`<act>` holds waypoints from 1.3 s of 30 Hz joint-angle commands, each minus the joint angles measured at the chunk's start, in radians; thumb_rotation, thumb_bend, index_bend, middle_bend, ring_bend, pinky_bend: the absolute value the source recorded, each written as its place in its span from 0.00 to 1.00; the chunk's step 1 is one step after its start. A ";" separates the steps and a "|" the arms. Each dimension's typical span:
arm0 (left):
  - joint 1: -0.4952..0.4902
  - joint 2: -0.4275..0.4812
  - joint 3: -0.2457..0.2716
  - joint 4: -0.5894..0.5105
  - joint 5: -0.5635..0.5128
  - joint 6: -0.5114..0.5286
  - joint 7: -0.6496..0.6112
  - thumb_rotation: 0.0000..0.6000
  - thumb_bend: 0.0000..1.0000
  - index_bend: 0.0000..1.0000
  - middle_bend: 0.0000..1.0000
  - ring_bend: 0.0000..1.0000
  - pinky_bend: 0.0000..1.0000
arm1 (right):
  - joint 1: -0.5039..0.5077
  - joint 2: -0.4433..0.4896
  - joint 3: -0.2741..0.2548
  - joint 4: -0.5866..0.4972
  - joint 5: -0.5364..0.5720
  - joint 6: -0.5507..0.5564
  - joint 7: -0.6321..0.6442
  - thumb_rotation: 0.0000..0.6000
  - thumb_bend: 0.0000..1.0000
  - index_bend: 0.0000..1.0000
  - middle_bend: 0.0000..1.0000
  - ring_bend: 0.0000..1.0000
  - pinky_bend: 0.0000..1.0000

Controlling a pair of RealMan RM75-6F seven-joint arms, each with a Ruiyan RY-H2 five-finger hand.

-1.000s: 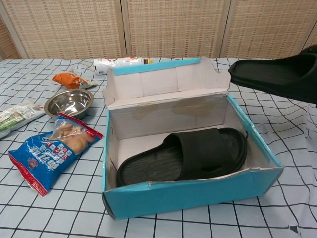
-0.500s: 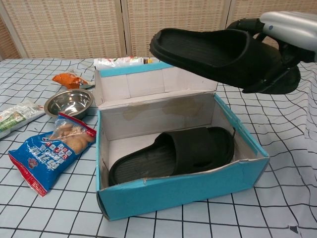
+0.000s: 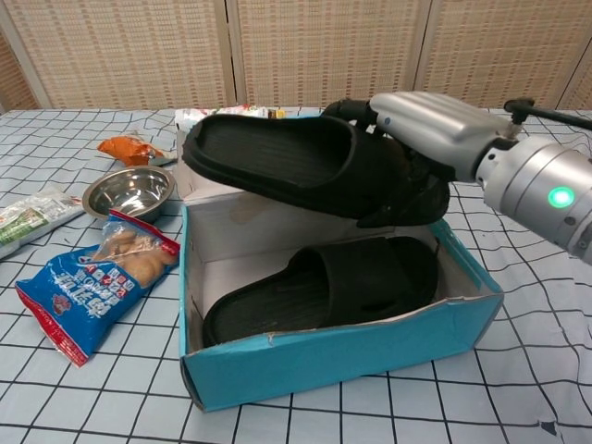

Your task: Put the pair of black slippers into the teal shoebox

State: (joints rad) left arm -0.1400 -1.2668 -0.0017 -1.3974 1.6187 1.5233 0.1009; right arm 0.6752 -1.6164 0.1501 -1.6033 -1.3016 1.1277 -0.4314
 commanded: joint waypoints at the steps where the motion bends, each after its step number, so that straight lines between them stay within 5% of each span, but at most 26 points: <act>1: 0.000 0.001 -0.001 -0.001 -0.001 0.000 -0.003 1.00 0.67 0.30 0.14 0.15 0.29 | 0.002 -0.014 -0.025 0.027 -0.011 -0.020 0.006 1.00 0.00 0.52 0.53 0.38 0.31; 15: -0.001 0.000 0.000 -0.002 0.001 -0.002 0.000 1.00 0.67 0.30 0.14 0.15 0.29 | -0.024 0.016 -0.078 0.044 0.019 -0.071 -0.026 1.00 0.00 0.52 0.53 0.38 0.32; 29: -0.002 0.000 0.000 -0.002 0.000 -0.004 -0.002 1.00 0.67 0.30 0.14 0.15 0.30 | -0.012 0.024 -0.062 0.024 0.179 -0.123 -0.149 1.00 0.00 0.50 0.53 0.37 0.32; 39: -0.003 -0.003 -0.002 0.004 -0.008 -0.012 0.008 1.00 0.67 0.30 0.14 0.16 0.29 | 0.003 0.122 -0.034 -0.079 0.216 -0.178 -0.080 1.00 0.00 0.27 0.32 0.13 0.31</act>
State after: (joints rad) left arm -0.1429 -1.2698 -0.0027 -1.3939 1.6119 1.5125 0.1083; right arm 0.6703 -1.5266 0.1079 -1.6487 -1.1155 0.9771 -0.5184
